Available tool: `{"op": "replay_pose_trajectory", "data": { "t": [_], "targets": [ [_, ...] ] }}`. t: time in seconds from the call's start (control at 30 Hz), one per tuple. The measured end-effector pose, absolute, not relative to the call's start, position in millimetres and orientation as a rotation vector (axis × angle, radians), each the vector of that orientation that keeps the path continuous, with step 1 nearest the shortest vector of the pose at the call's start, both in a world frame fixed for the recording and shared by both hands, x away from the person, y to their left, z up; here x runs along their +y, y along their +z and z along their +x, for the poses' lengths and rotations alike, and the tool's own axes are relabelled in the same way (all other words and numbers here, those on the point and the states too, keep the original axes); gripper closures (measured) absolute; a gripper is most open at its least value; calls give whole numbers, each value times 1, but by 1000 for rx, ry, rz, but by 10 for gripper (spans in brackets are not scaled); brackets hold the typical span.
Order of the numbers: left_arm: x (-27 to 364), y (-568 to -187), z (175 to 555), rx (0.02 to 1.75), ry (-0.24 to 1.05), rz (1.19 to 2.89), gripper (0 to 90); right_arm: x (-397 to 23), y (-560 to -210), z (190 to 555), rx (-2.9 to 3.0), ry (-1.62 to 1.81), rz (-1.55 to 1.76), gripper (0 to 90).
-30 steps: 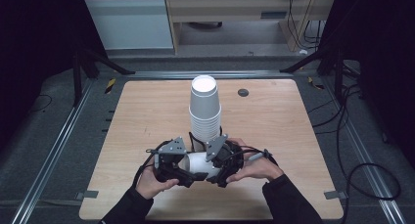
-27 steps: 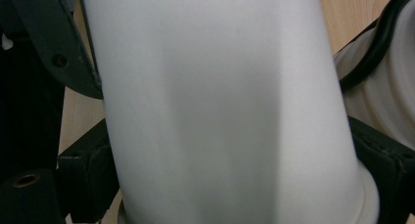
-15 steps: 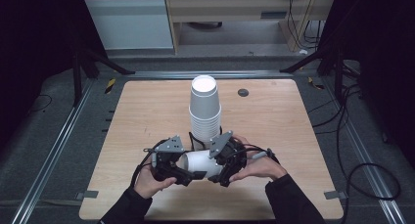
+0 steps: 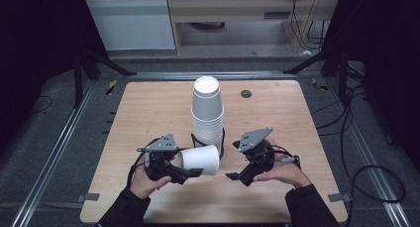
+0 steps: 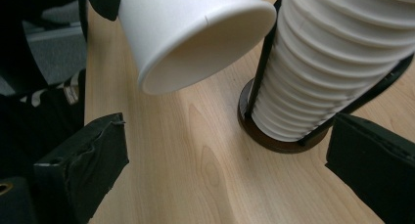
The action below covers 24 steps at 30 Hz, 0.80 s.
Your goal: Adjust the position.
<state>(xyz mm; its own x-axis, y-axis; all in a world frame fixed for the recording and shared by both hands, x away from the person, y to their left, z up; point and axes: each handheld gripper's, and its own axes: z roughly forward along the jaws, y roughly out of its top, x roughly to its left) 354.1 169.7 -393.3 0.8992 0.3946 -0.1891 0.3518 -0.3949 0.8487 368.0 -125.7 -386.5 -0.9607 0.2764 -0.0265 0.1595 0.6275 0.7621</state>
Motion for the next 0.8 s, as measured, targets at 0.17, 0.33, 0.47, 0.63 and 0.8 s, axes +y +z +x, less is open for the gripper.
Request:
{"op": "replay_pose_trajectory", "data": {
  "t": [0.17,0.33,0.47,0.63,0.8],
  "targets": [
    [170,-393,354,528,50,1995,203,-138,-393,363,2674,1333,421,10],
    [168,-395,354,508,37,1980,203,-145,-400,361,2658,1386,454,16],
    [163,-396,352,478,34,1974,202,-145,-405,359,2657,1452,465,23],
    [156,-396,347,432,16,1982,202,-141,-412,355,2664,1501,457,29],
    [151,-398,345,408,-5,1987,202,-136,-416,355,2678,1523,439,32]
  ]
}}
